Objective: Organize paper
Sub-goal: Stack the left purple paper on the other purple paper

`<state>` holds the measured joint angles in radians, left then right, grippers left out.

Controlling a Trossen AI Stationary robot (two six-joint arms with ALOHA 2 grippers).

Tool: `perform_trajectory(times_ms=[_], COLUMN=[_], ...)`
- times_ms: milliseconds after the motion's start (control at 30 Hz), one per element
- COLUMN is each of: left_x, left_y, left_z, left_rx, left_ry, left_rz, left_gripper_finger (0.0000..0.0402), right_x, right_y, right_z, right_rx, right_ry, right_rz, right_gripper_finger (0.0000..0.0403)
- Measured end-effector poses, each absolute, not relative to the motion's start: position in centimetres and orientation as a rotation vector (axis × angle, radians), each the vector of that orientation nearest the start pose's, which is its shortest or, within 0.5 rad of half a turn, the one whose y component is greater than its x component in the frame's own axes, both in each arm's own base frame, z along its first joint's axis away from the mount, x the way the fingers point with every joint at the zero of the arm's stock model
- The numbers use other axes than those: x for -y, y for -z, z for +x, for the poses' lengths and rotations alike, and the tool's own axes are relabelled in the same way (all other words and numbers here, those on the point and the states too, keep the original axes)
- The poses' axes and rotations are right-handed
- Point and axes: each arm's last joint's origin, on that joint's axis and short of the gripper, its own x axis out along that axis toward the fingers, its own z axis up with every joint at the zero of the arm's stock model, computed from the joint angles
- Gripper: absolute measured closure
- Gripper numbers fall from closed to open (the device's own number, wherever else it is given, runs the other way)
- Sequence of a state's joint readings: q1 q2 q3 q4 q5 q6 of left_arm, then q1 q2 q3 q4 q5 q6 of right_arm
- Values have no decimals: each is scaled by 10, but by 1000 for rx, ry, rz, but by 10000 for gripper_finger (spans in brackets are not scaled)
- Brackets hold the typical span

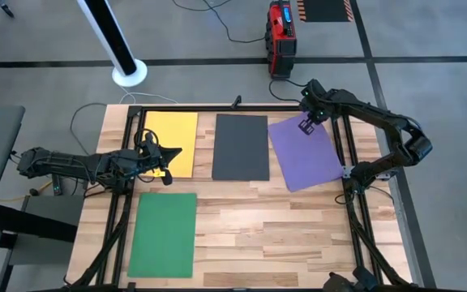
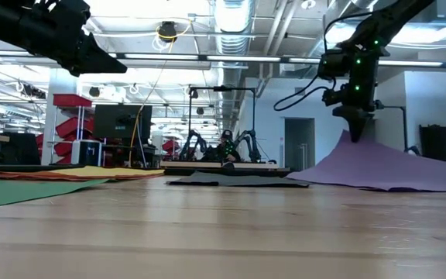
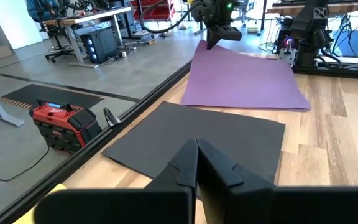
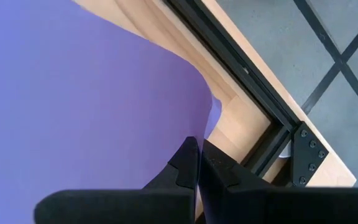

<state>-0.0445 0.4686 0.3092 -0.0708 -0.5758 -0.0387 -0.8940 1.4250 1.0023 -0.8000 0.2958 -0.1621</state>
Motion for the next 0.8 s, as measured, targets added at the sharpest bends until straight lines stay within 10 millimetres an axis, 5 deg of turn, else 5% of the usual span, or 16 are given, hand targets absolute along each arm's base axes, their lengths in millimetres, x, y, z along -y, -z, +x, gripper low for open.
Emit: perform_trajectory(times_ms=[467, 800], left_x=[-10, -10], left_y=[-222, -222], left_z=[126, 126], left_rx=[-212, -212], left_ry=[-533, -533], left_rz=[34, 34], left_gripper_finger=[401, 402], right_x=[211, 212], right_y=[-230, -230], right_z=[158, 158], right_rx=[-1285, -1292], right_ry=[982, 993], right_rz=[257, 246], right_gripper_finger=[395, 274])
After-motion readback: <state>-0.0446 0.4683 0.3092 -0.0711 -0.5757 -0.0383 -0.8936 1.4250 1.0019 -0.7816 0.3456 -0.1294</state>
